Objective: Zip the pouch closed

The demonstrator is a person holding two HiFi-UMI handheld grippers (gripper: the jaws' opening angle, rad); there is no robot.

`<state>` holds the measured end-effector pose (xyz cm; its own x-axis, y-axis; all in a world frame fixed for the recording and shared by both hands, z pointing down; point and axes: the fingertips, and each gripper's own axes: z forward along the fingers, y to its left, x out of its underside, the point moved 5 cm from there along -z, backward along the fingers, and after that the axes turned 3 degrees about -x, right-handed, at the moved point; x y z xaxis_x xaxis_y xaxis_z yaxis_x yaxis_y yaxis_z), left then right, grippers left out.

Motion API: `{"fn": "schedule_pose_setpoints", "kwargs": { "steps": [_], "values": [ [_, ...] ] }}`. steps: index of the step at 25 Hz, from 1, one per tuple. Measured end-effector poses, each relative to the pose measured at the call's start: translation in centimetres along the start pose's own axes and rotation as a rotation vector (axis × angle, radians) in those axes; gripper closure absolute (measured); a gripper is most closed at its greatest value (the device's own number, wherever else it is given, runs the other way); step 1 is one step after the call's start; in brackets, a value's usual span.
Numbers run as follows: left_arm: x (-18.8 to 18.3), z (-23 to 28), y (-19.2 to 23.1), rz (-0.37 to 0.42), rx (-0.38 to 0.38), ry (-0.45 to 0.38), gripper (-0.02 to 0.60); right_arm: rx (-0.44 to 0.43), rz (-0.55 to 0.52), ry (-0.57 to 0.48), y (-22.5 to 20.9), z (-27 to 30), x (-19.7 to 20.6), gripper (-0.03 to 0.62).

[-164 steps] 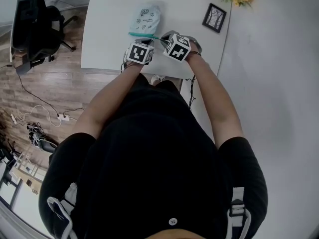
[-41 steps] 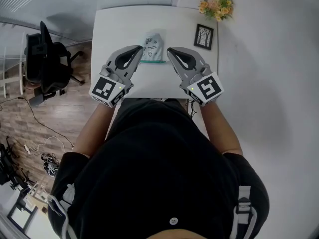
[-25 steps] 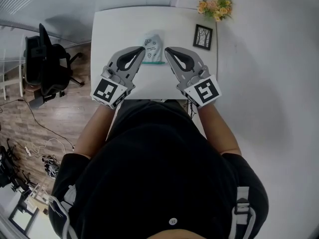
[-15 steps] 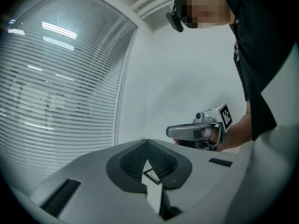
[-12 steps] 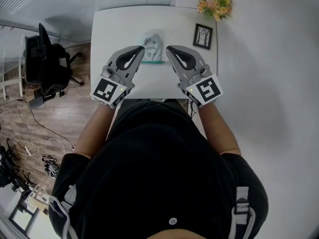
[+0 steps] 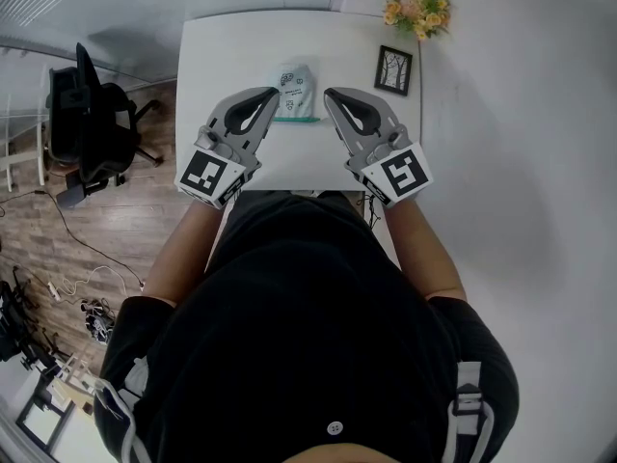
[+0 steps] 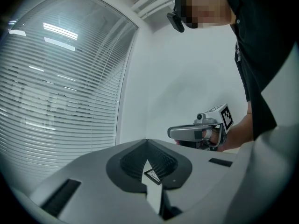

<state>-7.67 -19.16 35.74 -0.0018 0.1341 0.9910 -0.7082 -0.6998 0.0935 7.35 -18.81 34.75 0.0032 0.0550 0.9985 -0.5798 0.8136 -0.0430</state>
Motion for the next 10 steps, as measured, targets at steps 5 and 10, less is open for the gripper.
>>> {"fn": "schedule_pose_setpoints", "kwargs": {
  "steps": [5, 10],
  "values": [
    [-0.16, -0.04, -0.11, 0.005, 0.006, 0.004, 0.574, -0.003, -0.004, 0.001, 0.06, -0.03, 0.08, 0.585],
    [0.31, -0.06, -0.04, 0.009, 0.003, 0.008, 0.572, -0.003, -0.002, 0.001, -0.01, -0.04, 0.27, 0.583]
  ]
}}
